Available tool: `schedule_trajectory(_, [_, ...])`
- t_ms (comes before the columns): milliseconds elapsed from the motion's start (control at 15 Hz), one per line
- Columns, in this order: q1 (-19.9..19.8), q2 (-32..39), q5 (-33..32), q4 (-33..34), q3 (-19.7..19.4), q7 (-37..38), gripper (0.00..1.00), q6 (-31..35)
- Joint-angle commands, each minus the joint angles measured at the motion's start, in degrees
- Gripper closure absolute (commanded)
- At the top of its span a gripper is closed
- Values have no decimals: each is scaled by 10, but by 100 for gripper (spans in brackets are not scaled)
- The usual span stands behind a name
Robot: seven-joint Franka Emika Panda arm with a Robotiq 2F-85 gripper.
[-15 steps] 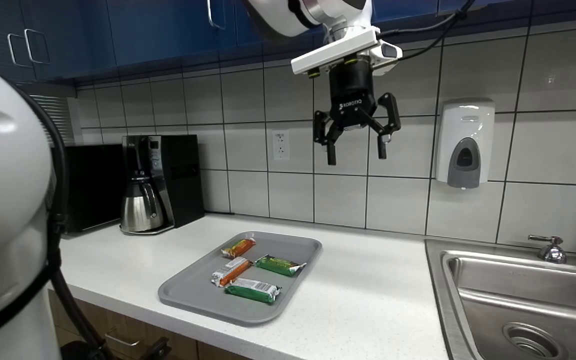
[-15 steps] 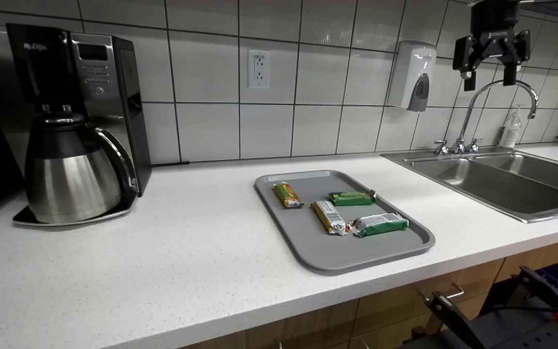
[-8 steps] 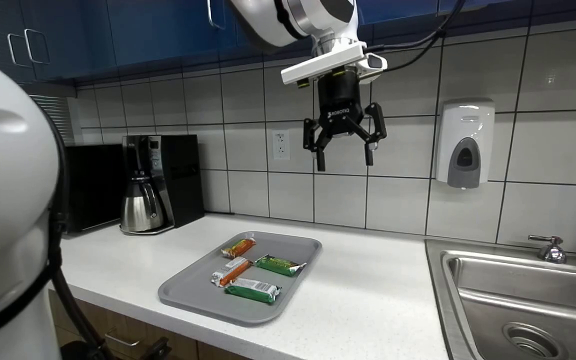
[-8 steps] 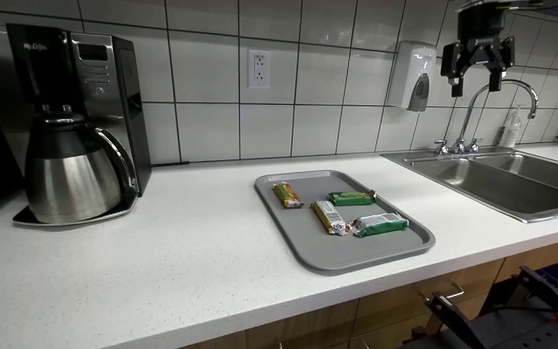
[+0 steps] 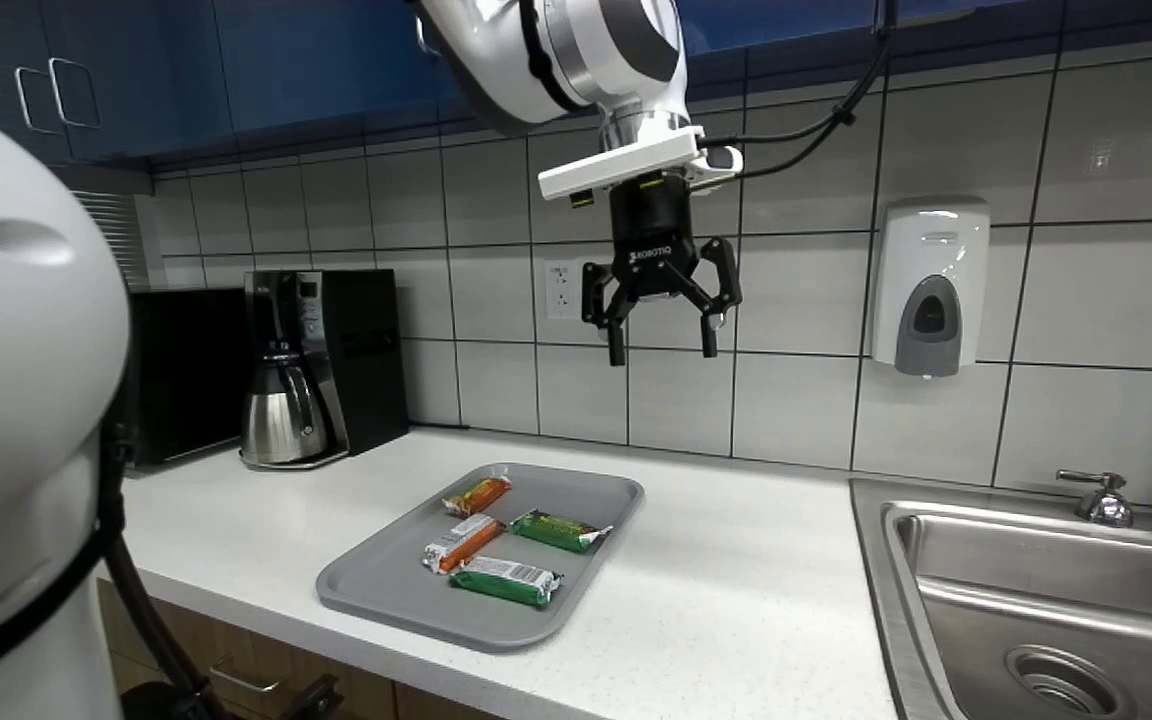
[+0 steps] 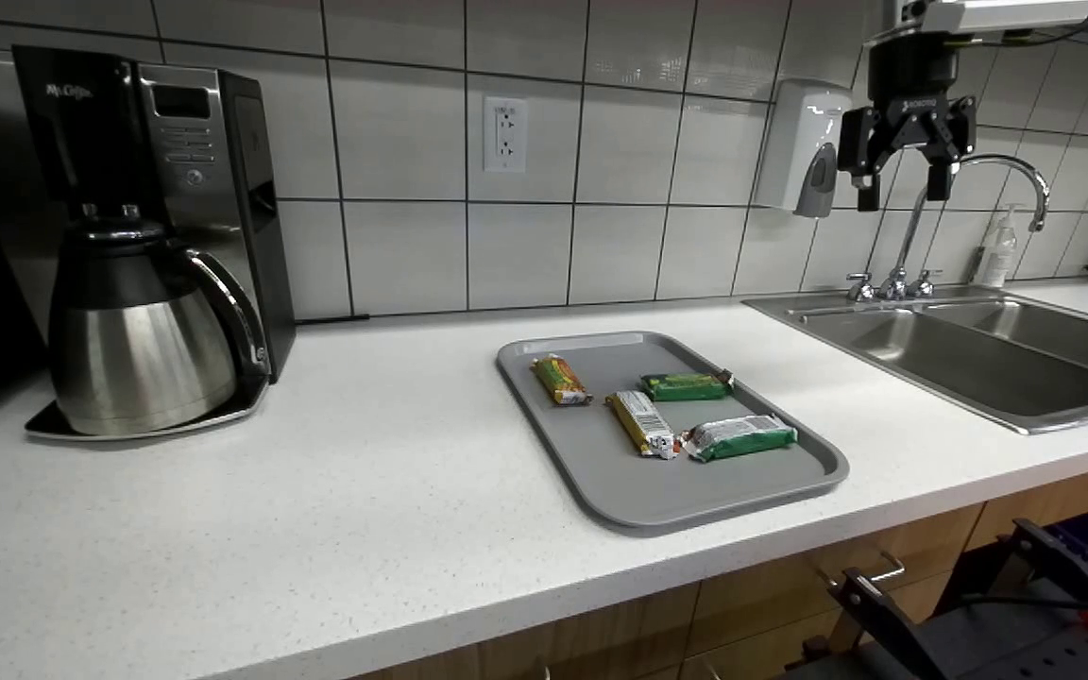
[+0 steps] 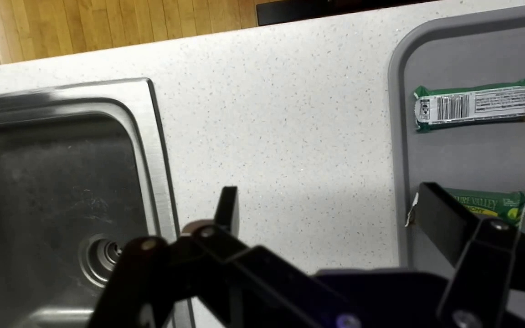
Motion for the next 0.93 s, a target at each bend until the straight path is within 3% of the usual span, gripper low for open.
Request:
schedule_trajectory(0, [3, -14, 8, -27, 5, -16, 0, 28])
schedule_trajectory(867, [17, 5, 45, -72, 3, -111, 0, 121])
